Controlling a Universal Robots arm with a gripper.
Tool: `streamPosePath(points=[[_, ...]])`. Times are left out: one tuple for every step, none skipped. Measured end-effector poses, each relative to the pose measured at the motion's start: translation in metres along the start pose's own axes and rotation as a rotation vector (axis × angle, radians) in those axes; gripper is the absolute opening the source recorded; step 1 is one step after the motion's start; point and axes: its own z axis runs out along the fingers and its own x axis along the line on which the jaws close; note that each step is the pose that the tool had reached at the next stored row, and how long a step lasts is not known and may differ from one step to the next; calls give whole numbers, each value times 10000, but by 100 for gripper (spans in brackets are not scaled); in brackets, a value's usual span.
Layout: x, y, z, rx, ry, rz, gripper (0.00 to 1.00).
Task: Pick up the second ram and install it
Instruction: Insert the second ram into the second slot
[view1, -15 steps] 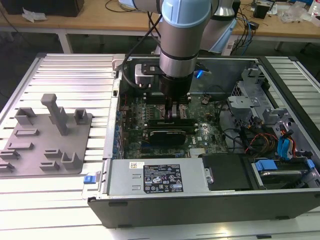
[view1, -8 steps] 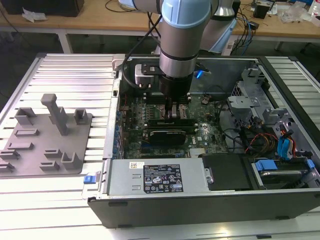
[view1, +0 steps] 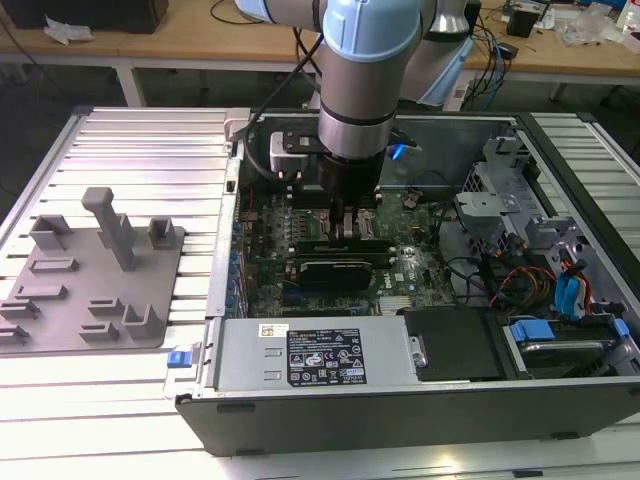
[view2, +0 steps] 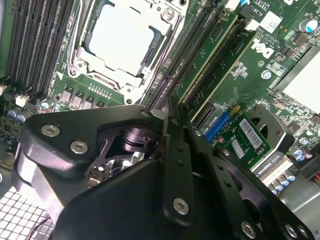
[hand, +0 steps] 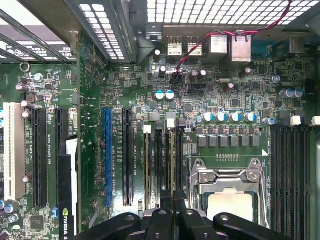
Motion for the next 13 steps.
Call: streamPosePath(points=[[0,0,4,2,-3,-1,10],[0,-1,23,2,-2,-1,10],[1,0,41,1,-1,0,10],[2,0,42,0,1,-1,10],[1,0,43,0,0,0,10],[1,0,44,0,-1,0,10],[1,0,44,1,-3,0,11],[1,0,44,1,-3,0,17],[1,-1,45,1,-4,0,17],[1,-1,44,2,-4,0,24],[0,0,9,2,-4,0,24],[-1,0,-45,5,-3,-2,24],[-3,0,-81,7,-3,-3,24]])
